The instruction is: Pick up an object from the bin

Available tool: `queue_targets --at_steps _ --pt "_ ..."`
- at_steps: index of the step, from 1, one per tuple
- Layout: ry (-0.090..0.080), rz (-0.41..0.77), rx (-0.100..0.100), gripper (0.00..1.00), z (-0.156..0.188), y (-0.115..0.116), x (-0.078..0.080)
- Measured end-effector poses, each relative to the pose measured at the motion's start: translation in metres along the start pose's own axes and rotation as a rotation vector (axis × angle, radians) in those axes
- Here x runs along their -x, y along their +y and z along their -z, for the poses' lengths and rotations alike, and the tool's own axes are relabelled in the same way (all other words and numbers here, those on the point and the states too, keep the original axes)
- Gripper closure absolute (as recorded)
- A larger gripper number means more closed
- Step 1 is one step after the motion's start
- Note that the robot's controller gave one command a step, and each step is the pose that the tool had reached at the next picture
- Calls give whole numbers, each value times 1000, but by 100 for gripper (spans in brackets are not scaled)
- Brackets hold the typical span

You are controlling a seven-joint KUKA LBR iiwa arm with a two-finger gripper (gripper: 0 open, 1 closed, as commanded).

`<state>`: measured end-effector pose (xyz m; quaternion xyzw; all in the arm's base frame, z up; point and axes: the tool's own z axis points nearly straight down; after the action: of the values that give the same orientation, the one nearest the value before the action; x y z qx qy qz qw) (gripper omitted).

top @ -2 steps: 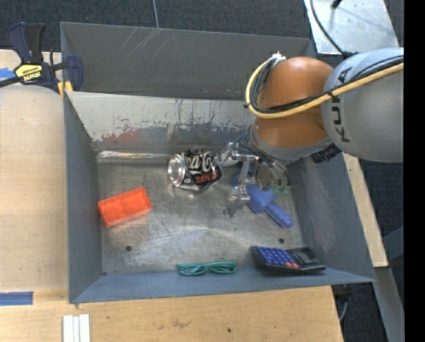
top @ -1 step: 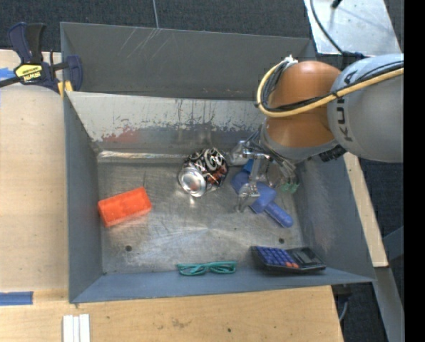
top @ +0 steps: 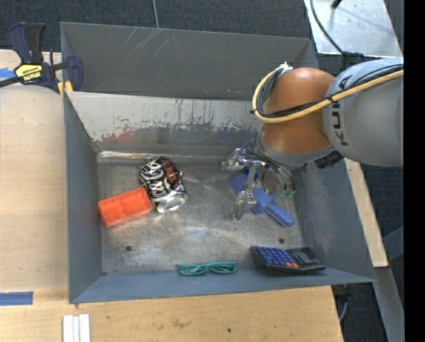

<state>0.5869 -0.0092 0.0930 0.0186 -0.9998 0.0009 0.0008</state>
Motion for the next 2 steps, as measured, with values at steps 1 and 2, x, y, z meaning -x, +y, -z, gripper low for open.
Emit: queue_targets --at_steps 1,2 --pt "-14 -89 2 0 7 -19 19" --pt "-2 15 2 0 21 -30 -31"
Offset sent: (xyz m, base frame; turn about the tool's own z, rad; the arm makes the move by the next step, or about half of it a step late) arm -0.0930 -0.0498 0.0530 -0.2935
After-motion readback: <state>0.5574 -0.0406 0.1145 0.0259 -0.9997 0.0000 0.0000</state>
